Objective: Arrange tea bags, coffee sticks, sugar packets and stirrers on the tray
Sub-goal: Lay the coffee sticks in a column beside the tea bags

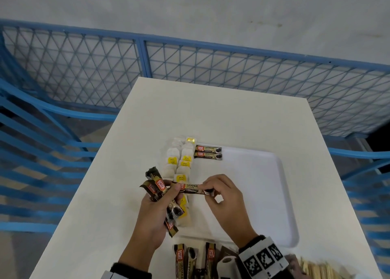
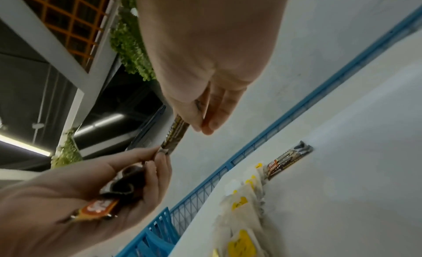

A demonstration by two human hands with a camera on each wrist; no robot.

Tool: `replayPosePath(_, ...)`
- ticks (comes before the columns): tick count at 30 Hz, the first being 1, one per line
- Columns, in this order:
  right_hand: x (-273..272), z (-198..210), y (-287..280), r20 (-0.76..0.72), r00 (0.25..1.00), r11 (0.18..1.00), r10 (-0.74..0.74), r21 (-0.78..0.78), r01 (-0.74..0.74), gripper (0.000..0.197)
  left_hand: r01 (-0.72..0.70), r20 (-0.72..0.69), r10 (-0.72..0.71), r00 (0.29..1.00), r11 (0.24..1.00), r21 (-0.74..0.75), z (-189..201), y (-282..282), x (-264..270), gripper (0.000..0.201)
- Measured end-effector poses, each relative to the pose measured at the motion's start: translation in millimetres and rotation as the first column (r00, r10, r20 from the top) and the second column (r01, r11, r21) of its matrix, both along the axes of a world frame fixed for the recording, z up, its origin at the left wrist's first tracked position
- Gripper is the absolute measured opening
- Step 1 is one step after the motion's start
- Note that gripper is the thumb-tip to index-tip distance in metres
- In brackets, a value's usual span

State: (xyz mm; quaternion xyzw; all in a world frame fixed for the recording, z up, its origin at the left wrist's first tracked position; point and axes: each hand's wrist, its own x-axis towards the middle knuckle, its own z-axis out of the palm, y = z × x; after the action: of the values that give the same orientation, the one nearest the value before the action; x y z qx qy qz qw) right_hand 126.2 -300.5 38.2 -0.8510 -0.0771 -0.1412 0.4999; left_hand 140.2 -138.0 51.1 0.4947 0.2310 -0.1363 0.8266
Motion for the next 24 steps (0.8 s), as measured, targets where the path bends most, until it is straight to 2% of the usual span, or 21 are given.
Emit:
replayPosePath(2, -3, 5, 2, -0.122, 0.992, 0.995, 0.044, 0.094, -0.032, 0.033, -0.013, 0.0, 0.013, 1.0, 1.0, 0.021, -1, 1, 1, 0.008)
replayPosePath(5, -6, 11, 3, -0.404, 0.893, 0.905, 0.195, 0.425, -0.005, 0.031, -0.038, 0.01, 0.037, 0.999, 0.998, 0.051, -2, 3, 0, 0.009)
replayPosePath(7, -5, 14, 3, -0.474, 0.855, 0.832, 0.209, 0.546, 0.099, 0.019, -0.046, 0.025, 0.044, 0.999, 0.996, 0.072, -2, 4, 0, 0.01)
replayPosePath(10, 0, 11, 0, -0.531, 0.824, 0.773, 0.198, 0.602, 0.202, 0.013, -0.041, 0.022, 0.04, 0.999, 0.995, 0.086, -3, 3, 1, 0.01)
replayPosePath(13, 8, 2, -7, -0.583, 0.798, 0.738, 0.156, 0.605, 0.297, 0.013, -0.045, -0.051, 0.048, 0.998, 0.997, 0.066, -6, 4, 0, 0.008)
replayPosePath(16, 26, -13, -22, -0.631, 0.775, 0.707, 0.041, 0.566, 0.424, 0.012, -0.079, -0.145, 0.084, 0.986, 0.996, 0.044, -9, 9, 0, 0.007)
replayPosePath(21, 68, -42, -48, -0.69, 0.695, 0.704, -0.202, 0.39, 0.593, 0.008, -0.078, -0.19, 0.083, 0.978, 0.996, 0.032, -10, 17, 0, 0.004)
replayPosePath(24, 86, -57, -54, -0.737, 0.618, 0.714, -0.274, 0.274, 0.644, 0.01, -0.079, -0.189, 0.081, 0.979, 0.997, 0.019, -9, 19, 1, 0.003)
